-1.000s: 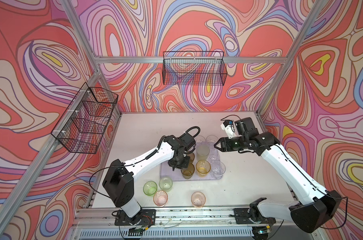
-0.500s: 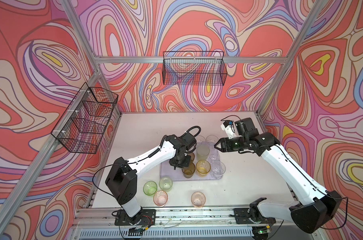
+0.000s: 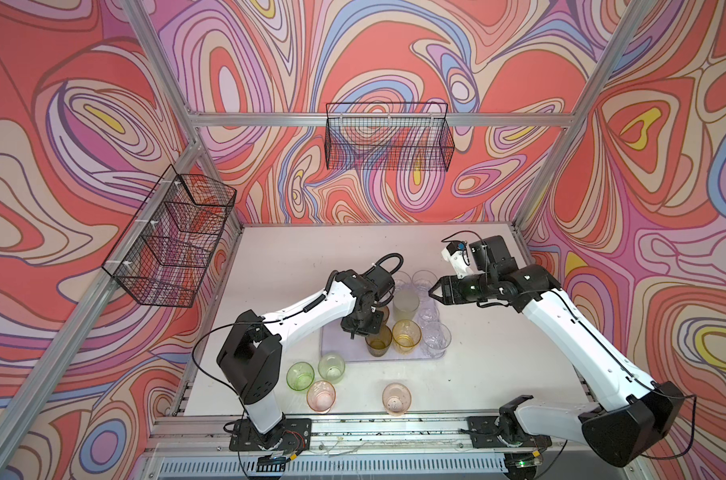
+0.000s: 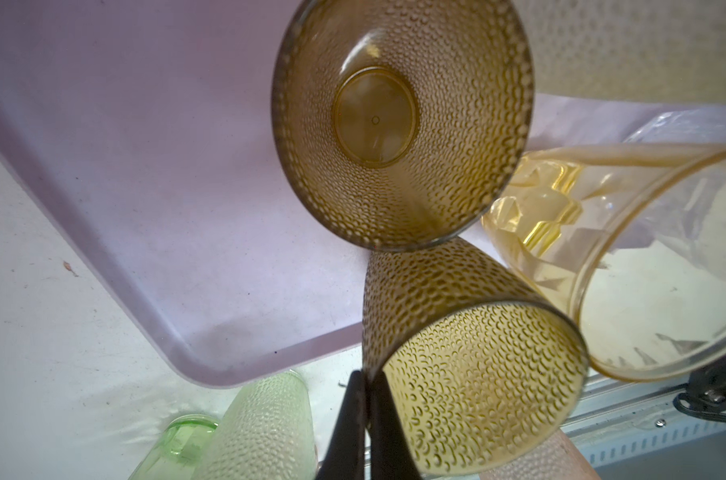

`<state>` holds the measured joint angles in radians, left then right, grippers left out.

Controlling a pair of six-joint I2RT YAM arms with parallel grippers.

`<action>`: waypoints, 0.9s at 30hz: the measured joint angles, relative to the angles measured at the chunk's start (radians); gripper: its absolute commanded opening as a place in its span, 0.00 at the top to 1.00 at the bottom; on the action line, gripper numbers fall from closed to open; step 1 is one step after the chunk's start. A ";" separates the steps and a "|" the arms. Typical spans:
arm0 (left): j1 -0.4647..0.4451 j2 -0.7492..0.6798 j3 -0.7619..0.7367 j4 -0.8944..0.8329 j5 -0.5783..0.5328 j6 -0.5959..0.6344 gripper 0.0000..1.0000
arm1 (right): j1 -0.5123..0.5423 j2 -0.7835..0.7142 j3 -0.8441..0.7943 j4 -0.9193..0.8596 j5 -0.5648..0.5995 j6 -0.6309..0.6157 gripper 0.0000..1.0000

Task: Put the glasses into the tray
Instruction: 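Lower the dark olive cup onto the tray beside the other olive cup, then open the left gripper to release the dark olive cup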

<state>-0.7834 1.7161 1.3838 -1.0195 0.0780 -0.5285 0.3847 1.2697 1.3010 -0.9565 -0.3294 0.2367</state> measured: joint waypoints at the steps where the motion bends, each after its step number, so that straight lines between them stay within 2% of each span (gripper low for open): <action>1: 0.000 0.000 0.000 0.000 0.000 0.000 0.93 | 0.000 0.000 0.000 0.000 0.000 0.000 0.45; 9: 0.000 0.008 0.000 0.000 0.000 0.000 0.75 | 0.000 0.000 0.000 0.000 0.000 0.000 0.45; 16: 0.000 0.010 0.001 -0.002 -0.001 0.000 0.69 | 0.000 0.000 -0.005 0.000 0.001 0.000 0.45; 27: 0.000 0.006 0.046 -0.035 -0.023 0.000 0.52 | 0.000 -0.005 -0.010 0.002 0.000 0.000 0.45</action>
<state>-0.7834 1.7218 1.4300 -1.0546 0.0547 -0.5282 0.3847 1.2644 1.2911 -0.9546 -0.3294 0.2363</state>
